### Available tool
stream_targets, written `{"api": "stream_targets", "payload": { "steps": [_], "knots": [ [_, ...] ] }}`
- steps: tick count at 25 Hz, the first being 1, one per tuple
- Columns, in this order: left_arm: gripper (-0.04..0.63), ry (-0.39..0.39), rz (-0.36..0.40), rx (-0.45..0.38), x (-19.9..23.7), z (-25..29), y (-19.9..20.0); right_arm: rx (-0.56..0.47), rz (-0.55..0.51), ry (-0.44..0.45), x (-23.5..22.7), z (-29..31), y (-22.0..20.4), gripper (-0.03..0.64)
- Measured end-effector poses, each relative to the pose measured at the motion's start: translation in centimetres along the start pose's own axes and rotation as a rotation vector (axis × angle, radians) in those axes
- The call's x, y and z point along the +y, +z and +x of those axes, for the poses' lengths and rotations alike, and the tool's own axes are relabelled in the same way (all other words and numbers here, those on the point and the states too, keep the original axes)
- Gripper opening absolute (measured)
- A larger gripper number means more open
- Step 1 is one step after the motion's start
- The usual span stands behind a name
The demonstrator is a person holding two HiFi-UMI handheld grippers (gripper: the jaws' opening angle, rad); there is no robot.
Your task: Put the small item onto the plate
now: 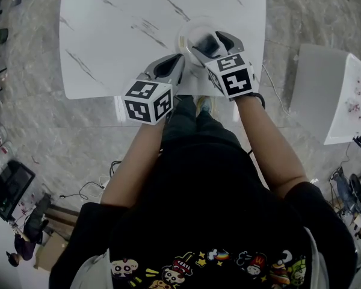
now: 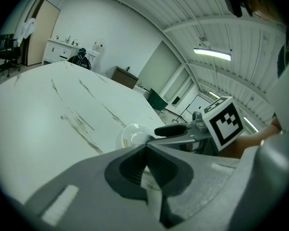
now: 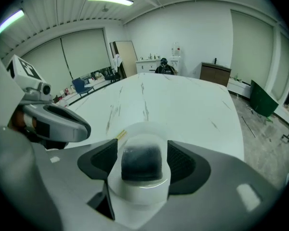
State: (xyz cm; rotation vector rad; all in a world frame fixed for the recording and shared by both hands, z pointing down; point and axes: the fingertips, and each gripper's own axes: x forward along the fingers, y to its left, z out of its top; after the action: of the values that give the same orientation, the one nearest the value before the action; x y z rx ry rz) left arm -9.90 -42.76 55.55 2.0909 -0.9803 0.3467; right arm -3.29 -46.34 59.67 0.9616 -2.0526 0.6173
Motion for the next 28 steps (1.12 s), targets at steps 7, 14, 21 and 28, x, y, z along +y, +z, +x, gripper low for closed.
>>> {"api": "stream_targets", "payload": {
  "steps": [7, 14, 21, 28],
  "knots": [
    [0.0, -0.011, 0.107, -0.019, -1.1, -1.0, 2.7, -0.332, 0.065, -0.16, -2.3, -9.9, 6.2, 0.122],
    [0.0, -0.031, 0.245, -0.078, -4.2, -4.0, 6.8, -0.538, 0.141, -0.279, -3.5, -19.9, 7.8, 0.026],
    [0.001, -0.046, 0.318, -0.128, -6.0, -6.0, 8.8, -0.586, 0.169, -0.334, -2.9, -23.4, 6.0, 0.025],
    [0.001, -0.05, 0.325, -0.154, -7.1, -6.9, 9.5, -0.573, 0.176, -0.36, -3.0, -24.8, 4.9, 0.025]
  ]
}}
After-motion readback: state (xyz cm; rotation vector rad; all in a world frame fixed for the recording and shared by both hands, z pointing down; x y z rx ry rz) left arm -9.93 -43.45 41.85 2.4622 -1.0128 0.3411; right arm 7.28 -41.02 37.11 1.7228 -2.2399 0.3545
